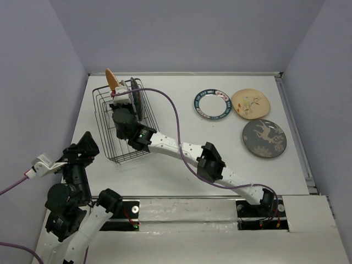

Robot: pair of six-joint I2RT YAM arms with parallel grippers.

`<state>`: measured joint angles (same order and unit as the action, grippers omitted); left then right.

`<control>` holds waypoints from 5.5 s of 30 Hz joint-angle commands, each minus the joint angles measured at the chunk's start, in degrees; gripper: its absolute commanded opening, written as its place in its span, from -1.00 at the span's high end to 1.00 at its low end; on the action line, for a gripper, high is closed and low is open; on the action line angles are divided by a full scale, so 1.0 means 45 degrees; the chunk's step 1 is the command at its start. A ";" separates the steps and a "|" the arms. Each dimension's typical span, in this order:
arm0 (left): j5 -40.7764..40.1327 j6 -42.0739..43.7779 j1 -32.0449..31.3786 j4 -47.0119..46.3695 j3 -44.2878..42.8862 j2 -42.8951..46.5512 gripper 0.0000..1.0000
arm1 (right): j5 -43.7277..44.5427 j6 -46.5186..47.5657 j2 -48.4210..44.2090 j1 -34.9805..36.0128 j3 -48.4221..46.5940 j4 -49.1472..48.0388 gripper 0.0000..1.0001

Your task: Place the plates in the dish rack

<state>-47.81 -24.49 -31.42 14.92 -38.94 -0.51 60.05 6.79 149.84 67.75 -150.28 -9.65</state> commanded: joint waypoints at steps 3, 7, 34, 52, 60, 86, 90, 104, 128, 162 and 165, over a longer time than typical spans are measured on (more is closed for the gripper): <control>-0.0273 0.0149 -0.0069 -0.0893 0.0118 0.1423 -0.98 | 0.0815 0.0601 0.0178 -0.0094 -0.0258 -0.2289 0.87; -0.0274 0.0169 -0.0049 -0.0874 0.0118 0.1325 -0.98 | 0.1030 0.0310 0.0607 -0.0094 -0.0062 -0.2406 0.86; 0.0039 0.0247 0.0341 -0.0913 0.0137 0.0447 -0.98 | 0.0290 -0.2368 0.1508 -0.0211 0.0309 -0.0336 0.87; 0.1601 -0.0124 0.0341 -0.0346 -0.0292 -0.2128 -0.98 | -0.1683 -0.2854 -0.2299 -0.0094 0.5223 -0.1234 -0.17; 0.1718 -0.0027 0.0341 -0.0326 -0.0371 -0.3068 -0.98 | -0.3986 -0.3069 -0.6491 -0.0094 0.9327 -0.1372 -0.43; 0.3828 0.0755 0.2236 -0.1088 0.0176 -0.3577 -0.98 | -1.0220 -0.6781 -0.9314 -0.2672 1.5661 0.3707 0.00; 0.3925 0.0794 0.2256 -0.1147 0.0196 -0.3538 -0.98 | -0.9500 -0.6684 -0.9235 -0.2984 1.5661 0.3824 0.30; 0.4277 0.0813 0.2392 -0.1264 0.0215 -0.3460 -0.98 | -0.8442 -0.5239 -0.9430 -0.4351 1.4938 0.4585 0.48; 0.4512 0.0794 0.2470 -0.1303 0.0215 -0.3089 -0.98 | -1.1704 -0.4867 -0.8320 -0.2535 1.0390 0.4705 0.29; 0.4590 0.0833 0.2256 -0.1303 0.0254 -0.2620 -0.98 | -0.8932 -0.5316 -0.3298 -0.2535 0.5251 0.3707 0.61; 0.4590 0.0833 0.2256 -0.1303 0.0254 -0.2659 -0.98 | -0.8892 -0.5394 -0.3414 -0.2535 0.5483 0.3726 0.55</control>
<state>-27.18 -21.85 -21.04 11.79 -38.22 -12.84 18.02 -17.39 134.28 56.27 -123.96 10.61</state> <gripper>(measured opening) 0.990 0.212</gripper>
